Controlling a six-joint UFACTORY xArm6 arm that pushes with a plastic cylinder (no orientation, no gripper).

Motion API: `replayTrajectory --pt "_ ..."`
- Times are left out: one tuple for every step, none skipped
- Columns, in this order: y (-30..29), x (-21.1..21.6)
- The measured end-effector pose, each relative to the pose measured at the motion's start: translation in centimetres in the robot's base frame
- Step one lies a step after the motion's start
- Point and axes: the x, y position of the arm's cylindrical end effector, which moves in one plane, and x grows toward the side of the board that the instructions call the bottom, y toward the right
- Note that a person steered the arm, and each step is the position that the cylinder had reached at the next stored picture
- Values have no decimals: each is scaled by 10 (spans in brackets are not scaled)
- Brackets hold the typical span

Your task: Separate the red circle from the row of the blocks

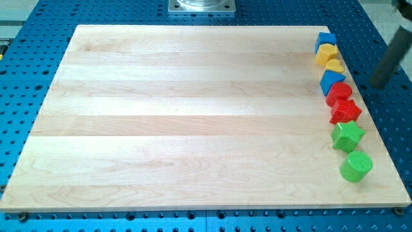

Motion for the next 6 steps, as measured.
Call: replayTrajectory --pt "-10 38" --pt "-26 38" --pt "-26 26" --pt "-53 16" --pt "-59 15" --pt "-59 15"
